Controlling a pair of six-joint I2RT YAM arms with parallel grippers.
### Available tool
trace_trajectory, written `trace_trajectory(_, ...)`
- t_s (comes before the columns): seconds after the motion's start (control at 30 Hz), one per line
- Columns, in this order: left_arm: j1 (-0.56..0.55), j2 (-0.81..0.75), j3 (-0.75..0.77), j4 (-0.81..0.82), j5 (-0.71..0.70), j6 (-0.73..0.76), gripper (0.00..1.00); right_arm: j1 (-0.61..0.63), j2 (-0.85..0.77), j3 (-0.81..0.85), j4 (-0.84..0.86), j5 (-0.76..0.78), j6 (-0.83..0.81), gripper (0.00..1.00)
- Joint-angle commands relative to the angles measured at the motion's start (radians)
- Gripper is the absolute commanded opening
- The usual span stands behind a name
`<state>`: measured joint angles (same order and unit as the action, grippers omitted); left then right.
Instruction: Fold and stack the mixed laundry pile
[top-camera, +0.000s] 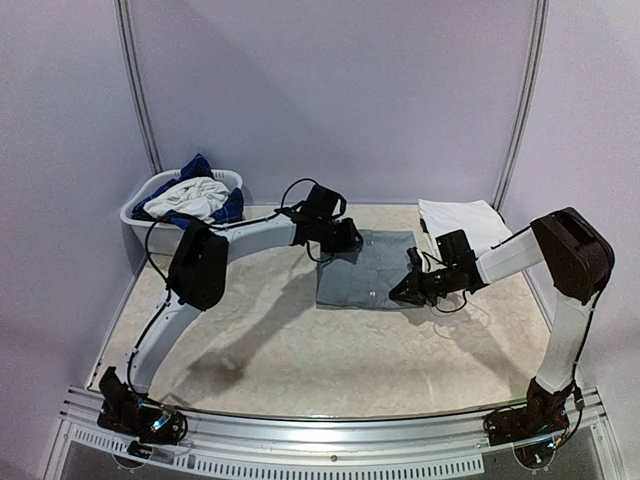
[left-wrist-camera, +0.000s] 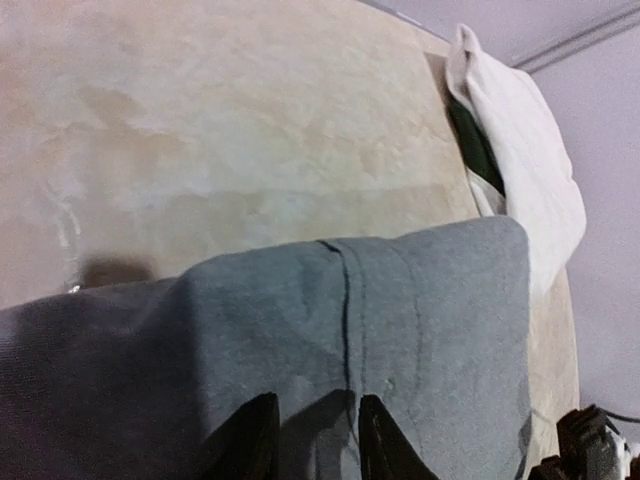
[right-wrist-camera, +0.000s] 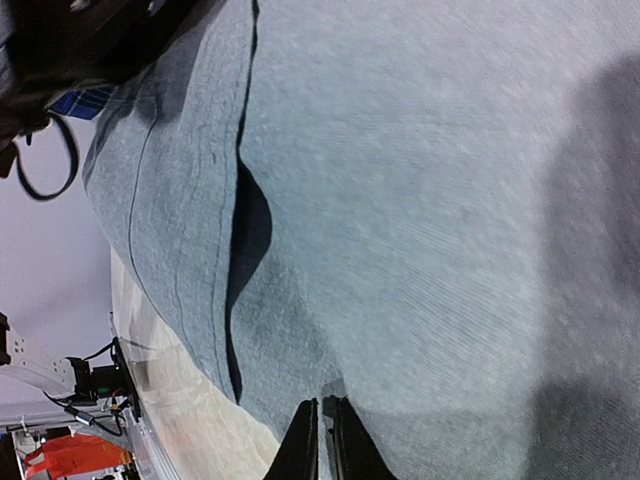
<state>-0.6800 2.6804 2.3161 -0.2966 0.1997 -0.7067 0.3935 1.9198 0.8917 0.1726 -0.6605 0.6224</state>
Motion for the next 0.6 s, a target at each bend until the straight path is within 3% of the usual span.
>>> trace_trajectory(0.0, 0.028, 0.035, 0.018, -0.043, -0.136, -0.102, 0.29, 0.002, -0.013, -0.024, -0.046, 0.043, -0.019, 0.07)
trace_trajectory(0.13, 0.039, 0.010, -0.004, -0.044, -0.176, -0.115, 0.30, 0.001, -0.054, -0.011, -0.096, 0.048, -0.025, 0.07)
trace_trajectory(0.33, 0.012, -0.147, -0.097, -0.036, -0.185, 0.009, 0.38, 0.014, -0.157, 0.108, -0.246, 0.054, -0.048, 0.10)
trace_trajectory(0.47, -0.013, -0.297, -0.214, -0.021, -0.172, 0.088, 0.45, 0.021, -0.188, 0.243, -0.297, 0.054, -0.049, 0.22)
trace_trajectory(0.57, -0.023, -0.383, -0.311, 0.008, -0.140, 0.120, 0.47, 0.020, -0.159, 0.348, -0.292, 0.037, -0.030, 0.24)
